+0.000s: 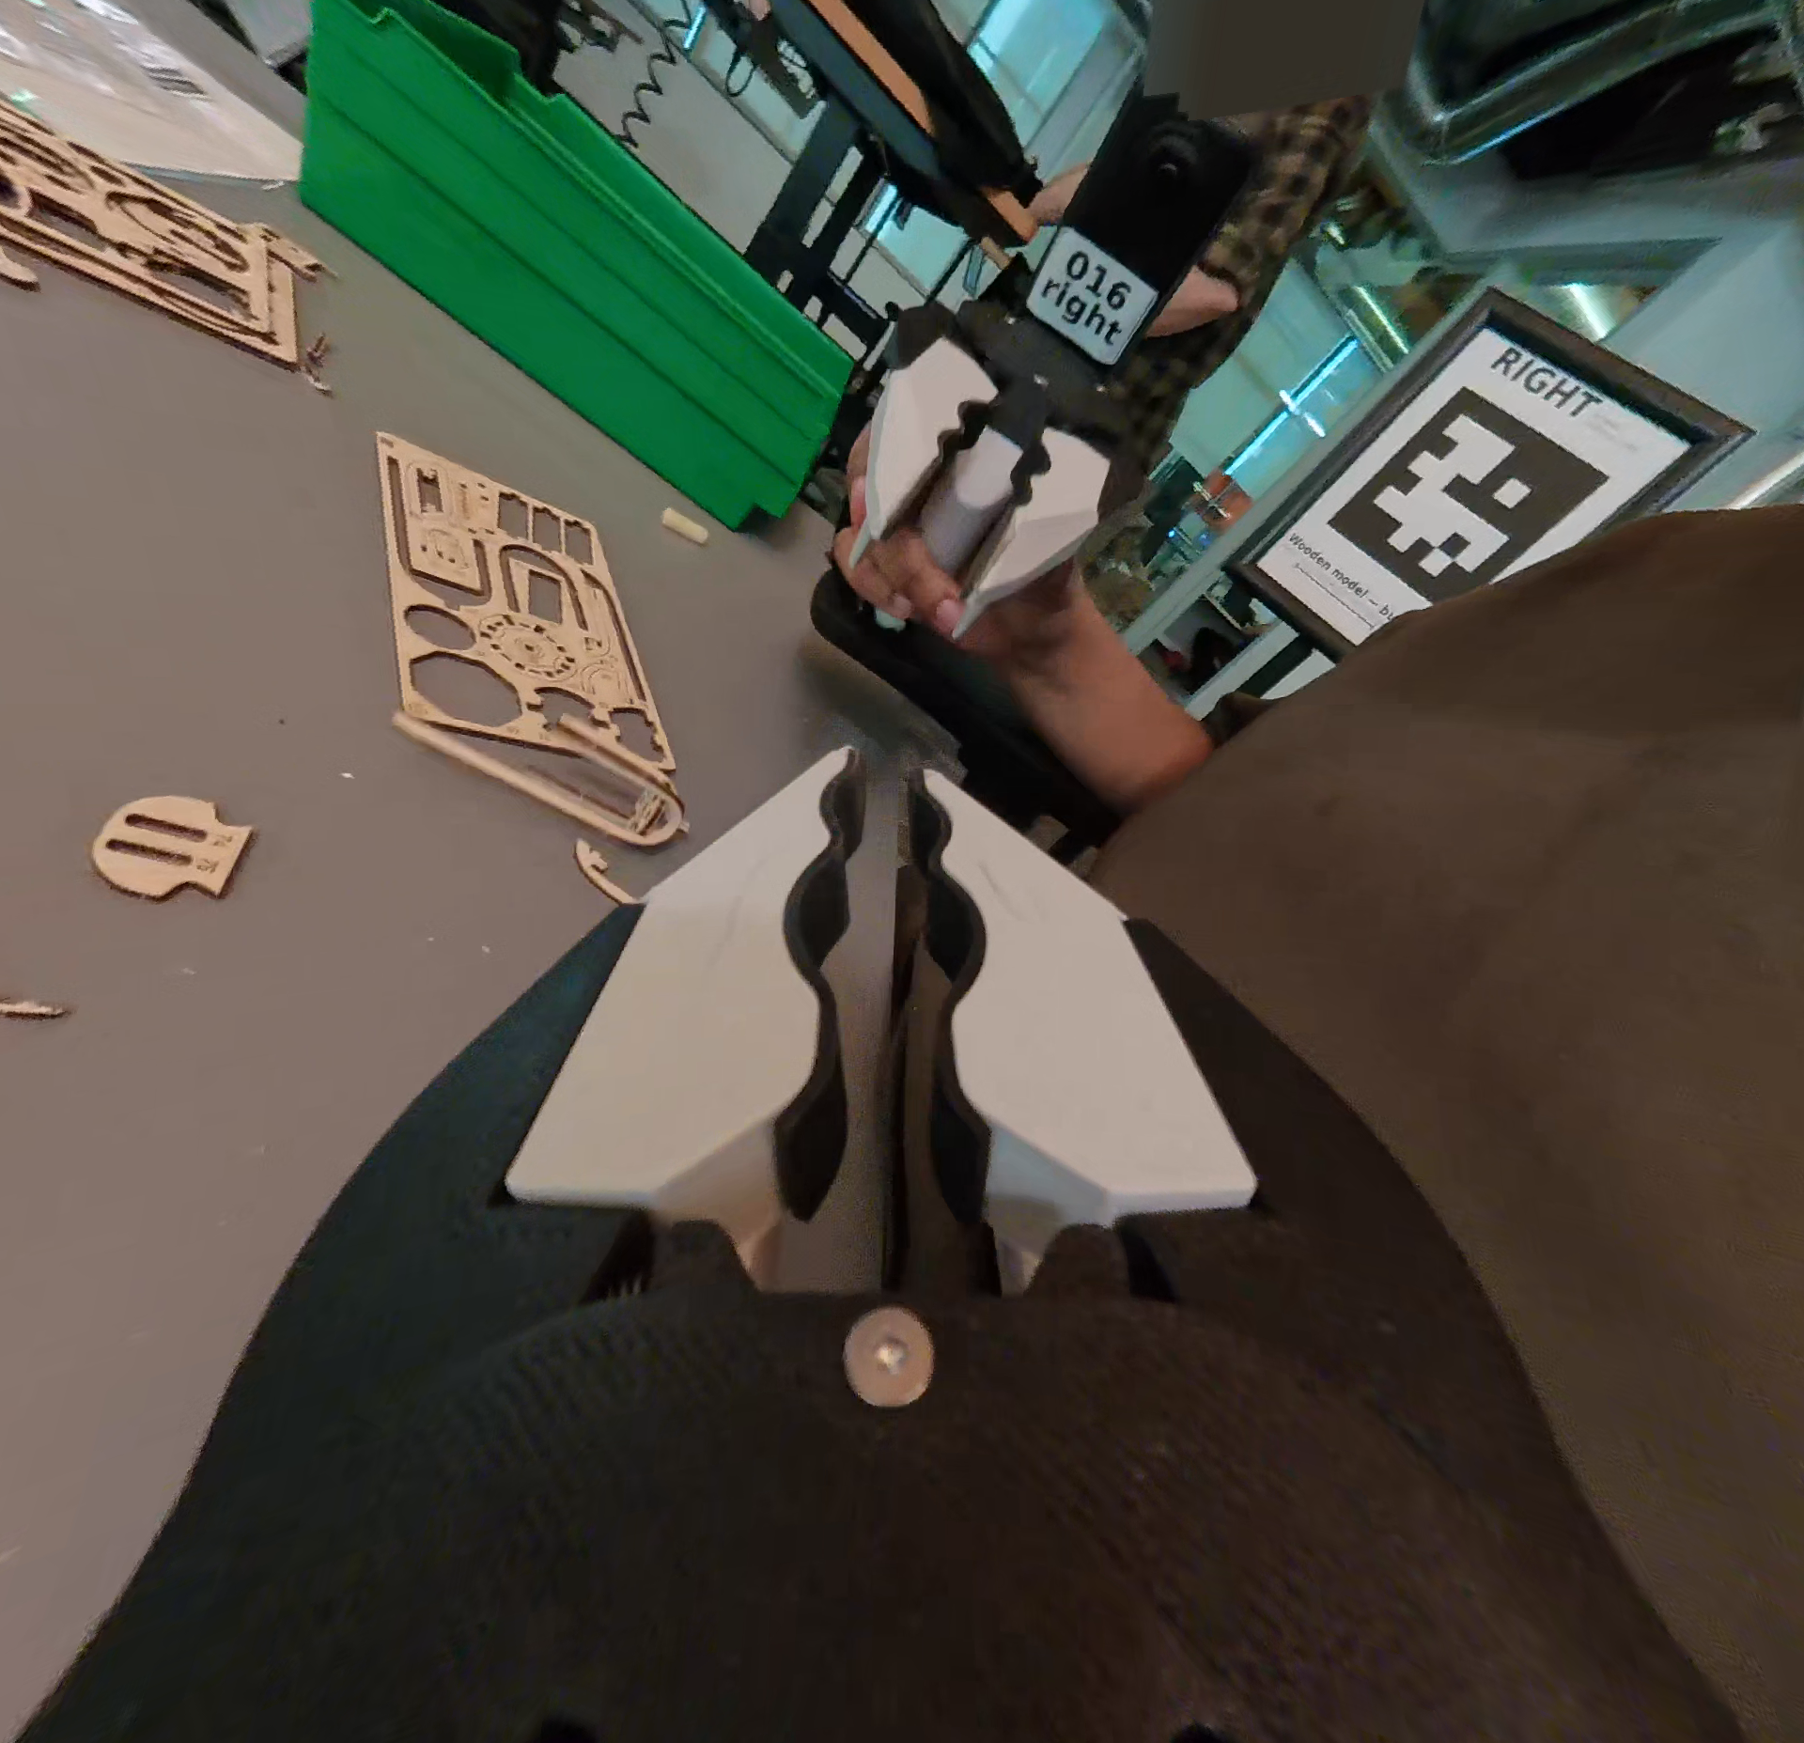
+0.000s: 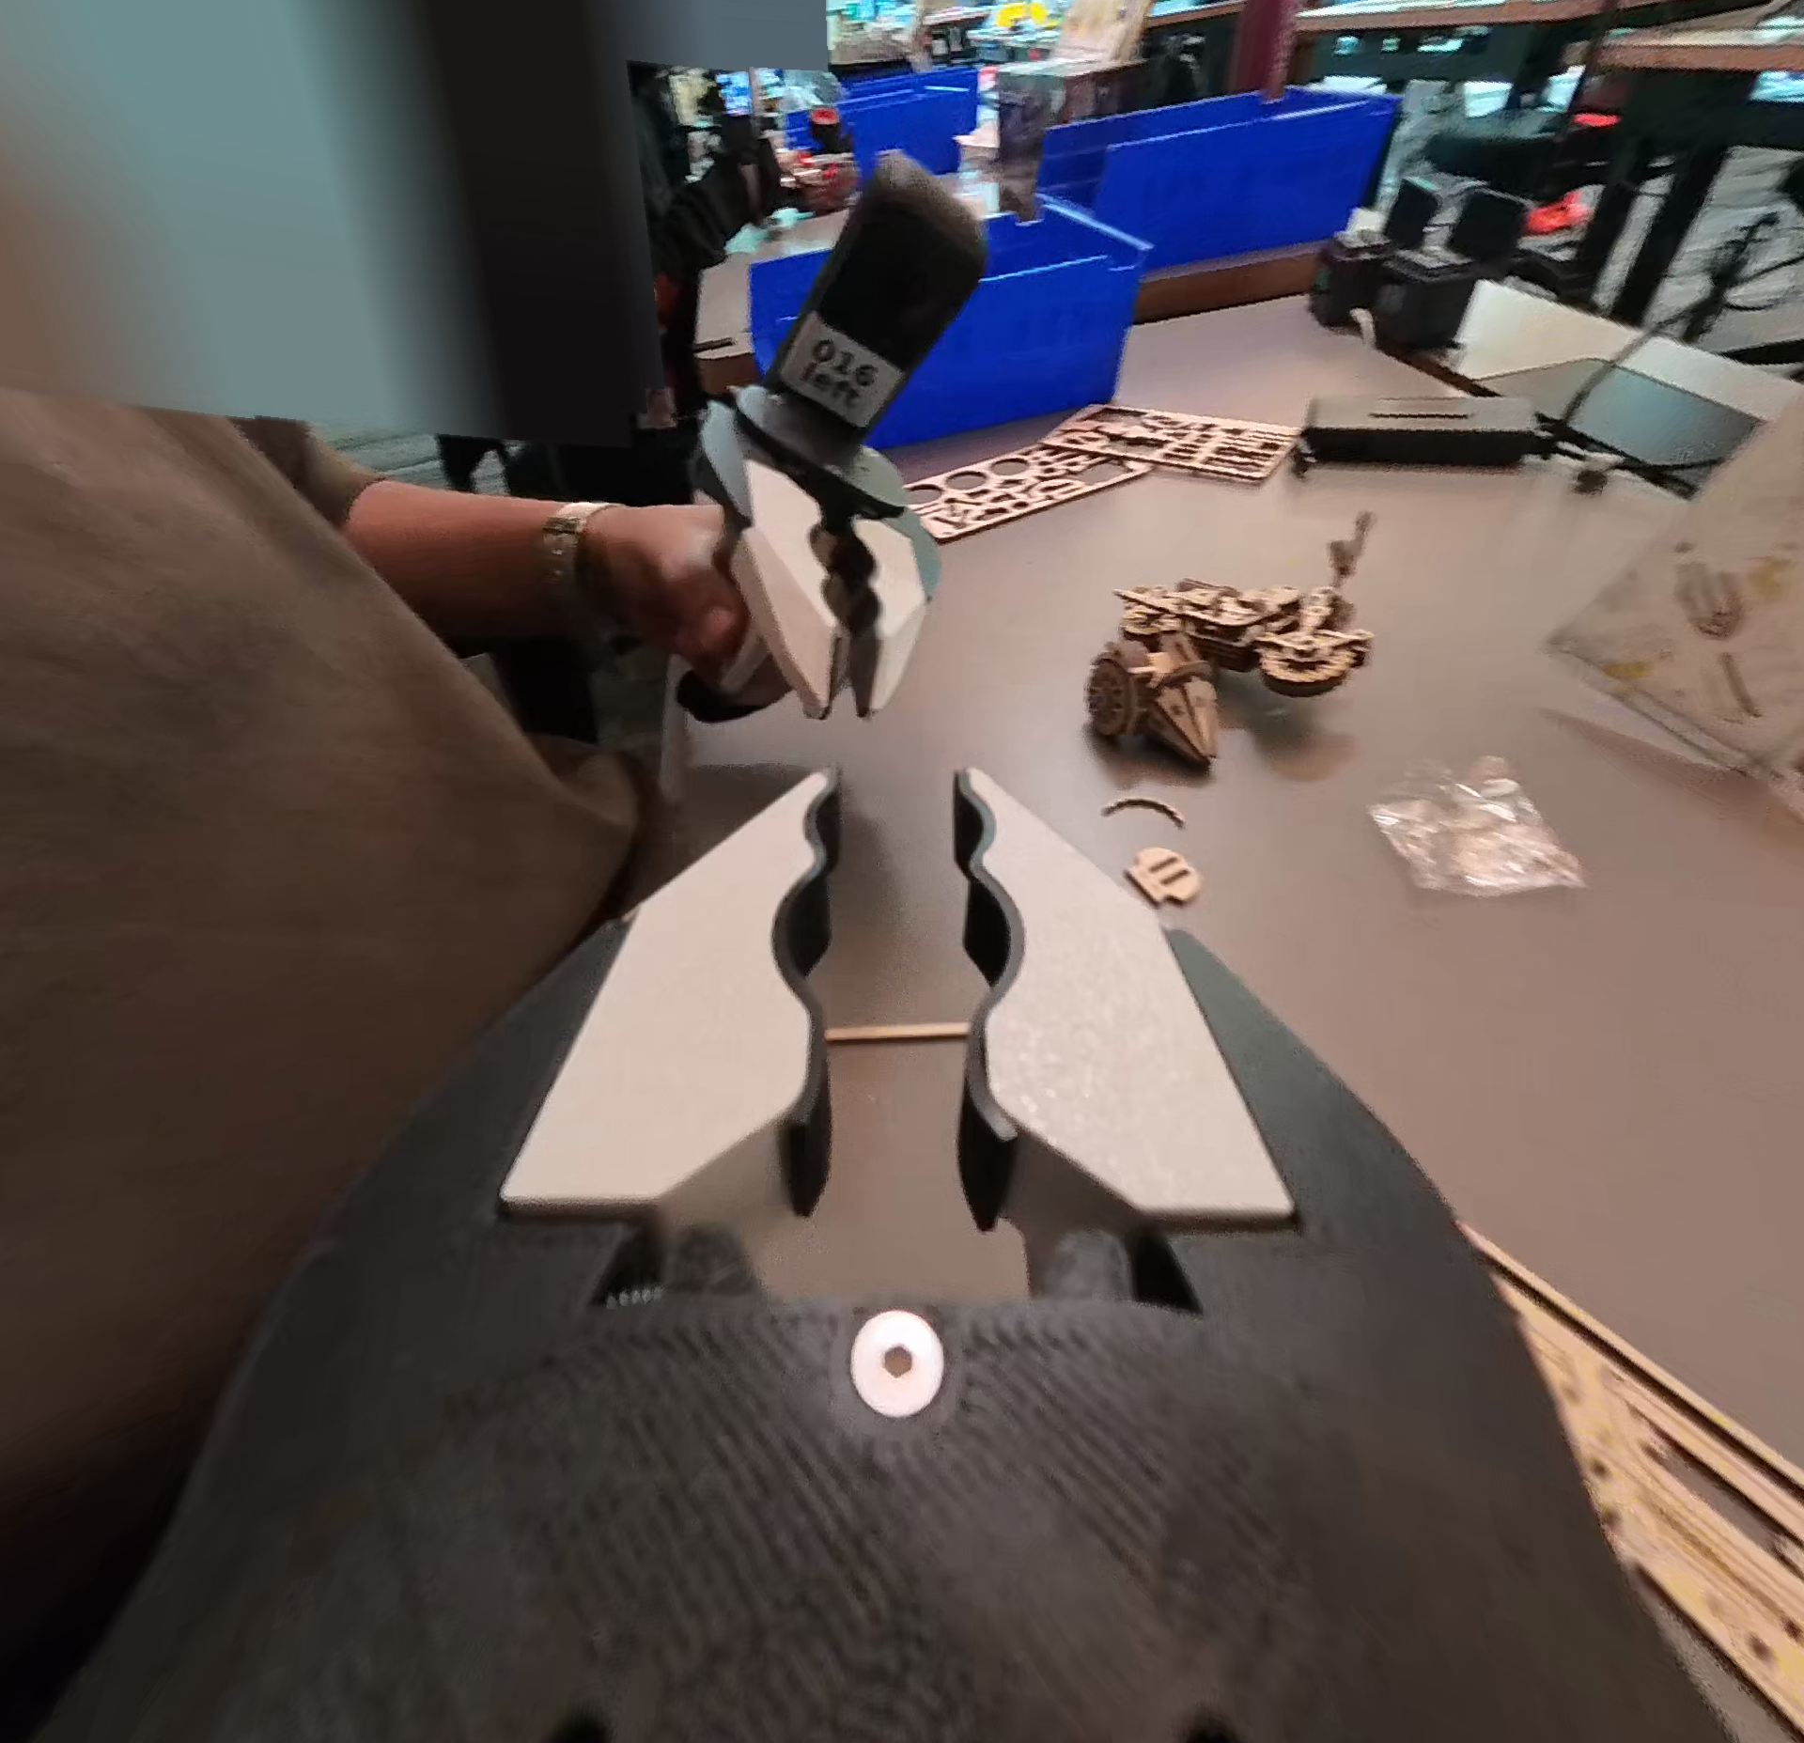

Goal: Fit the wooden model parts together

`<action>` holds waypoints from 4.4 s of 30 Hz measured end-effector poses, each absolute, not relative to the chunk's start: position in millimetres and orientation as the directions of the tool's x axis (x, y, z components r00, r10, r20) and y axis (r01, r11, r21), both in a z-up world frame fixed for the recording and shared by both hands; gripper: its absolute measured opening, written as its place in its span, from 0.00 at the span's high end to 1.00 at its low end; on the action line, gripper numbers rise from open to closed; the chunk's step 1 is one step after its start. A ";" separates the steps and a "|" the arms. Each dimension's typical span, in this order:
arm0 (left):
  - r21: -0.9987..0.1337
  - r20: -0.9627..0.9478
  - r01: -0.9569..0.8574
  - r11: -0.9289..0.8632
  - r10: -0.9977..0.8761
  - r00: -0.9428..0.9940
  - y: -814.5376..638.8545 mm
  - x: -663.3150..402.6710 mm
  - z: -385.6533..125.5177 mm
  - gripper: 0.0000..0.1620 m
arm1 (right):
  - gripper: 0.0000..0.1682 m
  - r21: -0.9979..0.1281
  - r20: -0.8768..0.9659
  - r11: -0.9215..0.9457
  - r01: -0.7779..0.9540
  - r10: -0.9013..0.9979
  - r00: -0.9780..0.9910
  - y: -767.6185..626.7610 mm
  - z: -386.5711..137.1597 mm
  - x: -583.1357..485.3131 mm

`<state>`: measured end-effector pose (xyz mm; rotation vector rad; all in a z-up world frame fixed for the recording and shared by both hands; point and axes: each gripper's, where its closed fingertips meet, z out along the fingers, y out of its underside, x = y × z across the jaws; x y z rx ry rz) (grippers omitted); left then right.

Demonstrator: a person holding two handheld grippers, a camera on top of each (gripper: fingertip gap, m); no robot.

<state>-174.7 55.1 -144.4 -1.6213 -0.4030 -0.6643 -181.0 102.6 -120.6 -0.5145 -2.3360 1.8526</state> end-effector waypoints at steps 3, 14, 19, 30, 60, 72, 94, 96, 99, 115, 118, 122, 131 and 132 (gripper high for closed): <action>-0.759 0.648 0.629 -0.164 -0.098 0.756 58.3 -176.6 -148.1 0.94 | 0.87 -0.947 -0.131 0.212 0.240 0.429 -0.894 120.5 -124.8 -195.0; -0.760 0.643 0.624 -0.182 -0.071 0.762 64.8 -178.4 -156.3 0.94 | 0.77 -0.634 -0.344 0.408 0.657 0.612 -0.712 121.1 -213.2 -189.8; -0.754 0.652 0.633 -0.177 -0.082 0.754 65.1 -176.9 -155.0 0.94 | 0.73 -0.559 -0.260 0.481 0.675 0.671 -0.694 112.8 -243.3 -192.0; -0.750 0.657 0.637 -0.178 -0.085 0.749 65.3 -176.7 -155.1 0.94 | 0.76 -0.699 -0.137 0.473 0.537 0.648 -0.749 117.0 -205.3 -203.3; -0.763 0.542 0.497 -0.414 0.012 0.841 68.2 -163.2 -197.3 0.99 | 0.97 -0.696 0.133 0.705 0.137 0.314 -0.940 64.8 -219.6 -168.8; -0.733 0.647 0.621 -0.277 -0.001 0.763 59.1 -181.1 -177.6 0.99 | 0.77 -0.879 -0.007 0.433 0.200 0.408 -0.913 77.3 -172.5 -183.7; -0.783 0.617 0.592 -0.189 -0.117 0.778 60.5 -174.0 -148.3 0.84 | 0.85 -0.932 -0.143 0.262 0.250 0.368 -0.919 78.1 -148.9 -180.0; -0.804 0.581 0.568 -0.176 -0.031 0.813 60.6 -184.8 -152.6 0.69 | 0.85 -0.921 -0.108 0.310 0.235 0.376 -0.920 78.3 -155.0 -179.9; -0.860 0.458 0.452 -0.235 0.031 0.888 64.8 -183.5 -162.0 0.64 | 0.85 -0.896 -0.075 0.382 0.226 0.371 -0.926 75.0 -165.7 -176.9; -0.890 0.078 0.069 -0.451 -0.002 0.997 73.8 -160.5 -190.2 0.86 | 0.85 -0.863 -0.211 0.380 0.332 0.327 -0.921 66.0 -175.7 -167.1; -0.896 0.067 0.069 -0.439 0.021 0.998 71.3 -167.1 -187.3 0.86 | 0.77 -0.888 -0.206 0.323 0.327 0.356 -0.912 70.4 -165.3 -175.2; -0.926 0.084 0.104 -0.363 0.071 0.994 64.1 -180.6 -172.8 0.86 | 0.69 -0.929 -0.211 0.182 0.321 0.452 -0.867 90.8 -145.0 -197.5; -0.921 -0.053 0.064 -0.383 0.287 0.956 39.6 -212.3 -166.6 0.86 | 0.55 -0.946 0.221 0.322 0.034 0.718 -0.661 111.8 -147.1 -237.2; -0.908 -0.085 0.064 -0.414 0.332 0.939 35.8 -217.0 -170.4 0.86 | 0.57 -0.945 0.205 0.322 0.054 0.714 -0.669 106.5 -152.8 -234.5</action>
